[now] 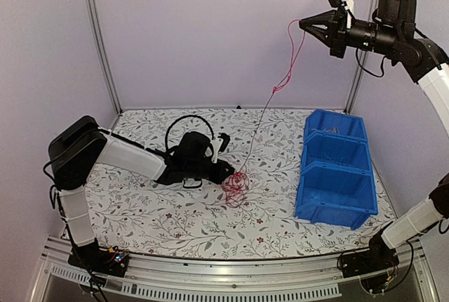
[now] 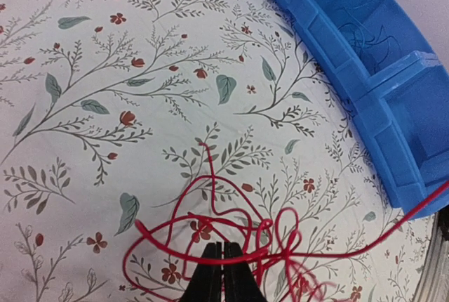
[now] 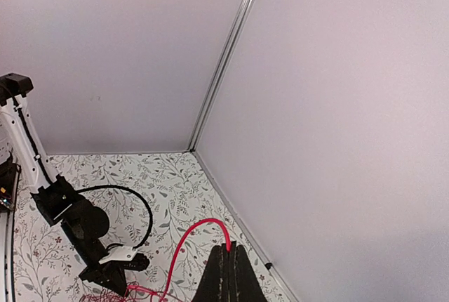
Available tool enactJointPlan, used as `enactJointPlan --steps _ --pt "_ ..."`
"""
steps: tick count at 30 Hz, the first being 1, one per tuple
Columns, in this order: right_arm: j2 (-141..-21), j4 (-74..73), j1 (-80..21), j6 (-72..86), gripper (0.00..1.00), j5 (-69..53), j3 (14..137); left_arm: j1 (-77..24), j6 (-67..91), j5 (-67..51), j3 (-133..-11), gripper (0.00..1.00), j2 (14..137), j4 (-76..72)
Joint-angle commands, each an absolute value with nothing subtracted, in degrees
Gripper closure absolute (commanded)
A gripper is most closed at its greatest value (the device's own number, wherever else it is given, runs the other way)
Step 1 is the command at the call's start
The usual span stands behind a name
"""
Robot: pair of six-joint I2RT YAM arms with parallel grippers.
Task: Untangle the cables
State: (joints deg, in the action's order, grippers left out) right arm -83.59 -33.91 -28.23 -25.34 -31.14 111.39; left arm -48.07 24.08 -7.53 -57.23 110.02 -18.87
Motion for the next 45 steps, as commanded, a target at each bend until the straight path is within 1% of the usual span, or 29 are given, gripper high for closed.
enactJointPlan --steps 1,6,8,11,12,15,17,19,21,25,29,32,38,41,43,45 --pt "-81.1 -32.0 -24.7 -24.0 1.00 -29.3 112.2 -46.4 25.4 -10.0 -58.0 1.00 111.0 -17.3" --pt "-78.0 -31.0 -20.4 -24.2 1.00 -24.4 110.0 -45.6 26.0 -9.9 -57.3 1.00 110.3 -15.6" --pt "-76.9 -30.3 -18.0 -23.0 1.00 -24.2 110.3 -45.3 26.0 -10.0 -57.0 1.00 110.0 -14.8" --pt "-76.1 -30.5 -17.5 -23.2 1.00 -24.1 110.6 -45.6 25.0 -10.5 -55.8 1.00 107.8 -16.5" --pt "-76.0 -30.9 -17.5 -23.2 1.00 -25.1 110.3 -46.3 24.0 -10.2 -54.8 0.94 106.2 -18.7" --pt "-76.0 -30.8 -17.5 -22.2 1.00 -28.2 107.5 -50.4 18.8 -5.2 -50.6 0.65 100.8 -27.5" --pt "-76.0 -30.6 -17.5 -21.4 1.00 -30.2 105.0 -53.9 13.7 -1.5 -48.2 0.52 97.3 -35.0" --pt "-76.2 -30.6 -17.4 -21.1 1.00 -31.9 102.7 -56.6 9.1 -0.2 -48.7 0.47 95.8 -39.6" --pt "-76.5 -30.9 -17.5 -21.5 1.00 -33.4 100.5 -58.4 6.2 2.1 -52.2 0.45 95.7 -40.0" --pt "-76.6 -31.5 -17.6 -20.7 1.00 -35.6 96.8 -61.3 0.4 7.5 -58.9 0.43 96.7 -43.5" --pt "-76.5 -31.5 -19.6 -20.4 1.00 -35.4 90.9 -62.5 0.1 10.4 -65.5 0.43 99.2 -47.8" --pt "-76.8 -31.7 -21.6 -20.9 1.00 -34.6 88.0 -62.5 1.6 12.7 -72.0 0.43 102.3 -47.7" --pt "-77.5 -31.7 -24.5 -20.7 1.00 -34.2 86.4 -62.5 4.5 6.9 -81.0 0.43 108.9 -46.7" --pt "-78.1 -32.1 -25.3 -20.8 1.00 -34.4 86.6 -62.5 7.0 7.8 -84.7 0.50 111.9 -44.7" --pt "-78.1 -32.1 -25.5 -20.6 1.00 -34.5 86.8 -62.4 8.4 9.1 -86.3 0.58 113.4 -43.8" --pt "-77.7 -32.1 -25.7 -20.5 1.00 -34.6 86.9 -62.1 10.2 9.9 -87.1 0.62 114.6 -43.7"
